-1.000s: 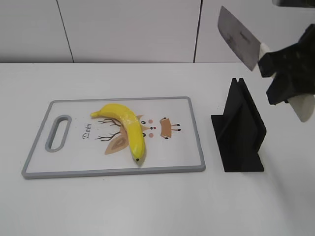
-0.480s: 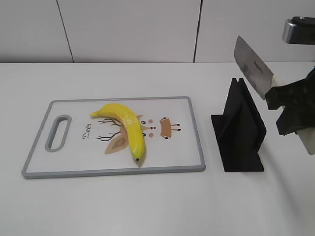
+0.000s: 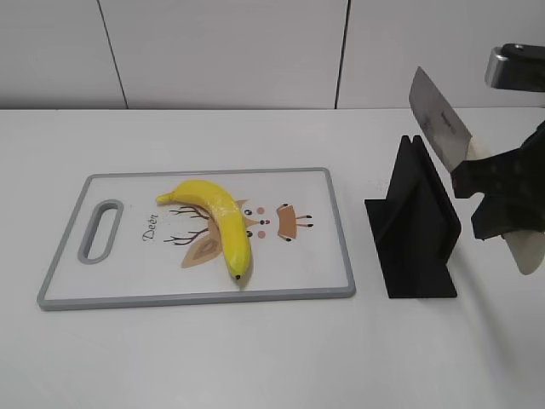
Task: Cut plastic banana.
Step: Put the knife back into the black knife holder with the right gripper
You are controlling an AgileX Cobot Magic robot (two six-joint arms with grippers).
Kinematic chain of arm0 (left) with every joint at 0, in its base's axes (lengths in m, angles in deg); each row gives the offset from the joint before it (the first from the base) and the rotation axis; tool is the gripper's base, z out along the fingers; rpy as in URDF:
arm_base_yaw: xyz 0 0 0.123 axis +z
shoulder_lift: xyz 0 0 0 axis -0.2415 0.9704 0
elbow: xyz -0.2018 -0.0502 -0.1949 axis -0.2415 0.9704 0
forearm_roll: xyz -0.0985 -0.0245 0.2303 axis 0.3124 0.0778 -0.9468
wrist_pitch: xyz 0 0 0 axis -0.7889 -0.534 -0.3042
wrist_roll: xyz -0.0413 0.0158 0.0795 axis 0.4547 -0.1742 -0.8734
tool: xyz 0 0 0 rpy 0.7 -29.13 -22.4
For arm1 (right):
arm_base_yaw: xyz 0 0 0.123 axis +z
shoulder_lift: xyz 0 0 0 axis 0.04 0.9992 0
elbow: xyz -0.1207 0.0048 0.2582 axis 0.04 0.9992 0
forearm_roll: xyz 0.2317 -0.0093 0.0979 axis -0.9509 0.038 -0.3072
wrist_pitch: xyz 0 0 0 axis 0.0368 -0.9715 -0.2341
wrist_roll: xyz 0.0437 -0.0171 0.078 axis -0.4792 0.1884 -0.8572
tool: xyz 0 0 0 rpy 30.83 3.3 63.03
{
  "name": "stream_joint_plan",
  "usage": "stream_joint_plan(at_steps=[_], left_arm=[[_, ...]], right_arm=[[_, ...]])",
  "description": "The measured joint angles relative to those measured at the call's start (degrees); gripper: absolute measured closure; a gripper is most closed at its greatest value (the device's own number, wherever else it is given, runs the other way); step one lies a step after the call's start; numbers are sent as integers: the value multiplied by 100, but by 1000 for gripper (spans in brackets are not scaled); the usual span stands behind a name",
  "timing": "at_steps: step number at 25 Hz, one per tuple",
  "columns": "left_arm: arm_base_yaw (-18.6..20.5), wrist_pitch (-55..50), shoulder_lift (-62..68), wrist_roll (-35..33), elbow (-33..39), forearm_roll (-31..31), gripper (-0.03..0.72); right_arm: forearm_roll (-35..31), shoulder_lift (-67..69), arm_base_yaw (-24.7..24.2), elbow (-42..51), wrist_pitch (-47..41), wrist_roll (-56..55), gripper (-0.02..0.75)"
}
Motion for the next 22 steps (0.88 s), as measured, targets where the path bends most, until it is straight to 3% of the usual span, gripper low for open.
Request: stream_joint_plan(at_steps=[22], left_arm=[[0,5,0,0,0,0,117]], right_arm=[[0,872,0,198,496,-34,557]])
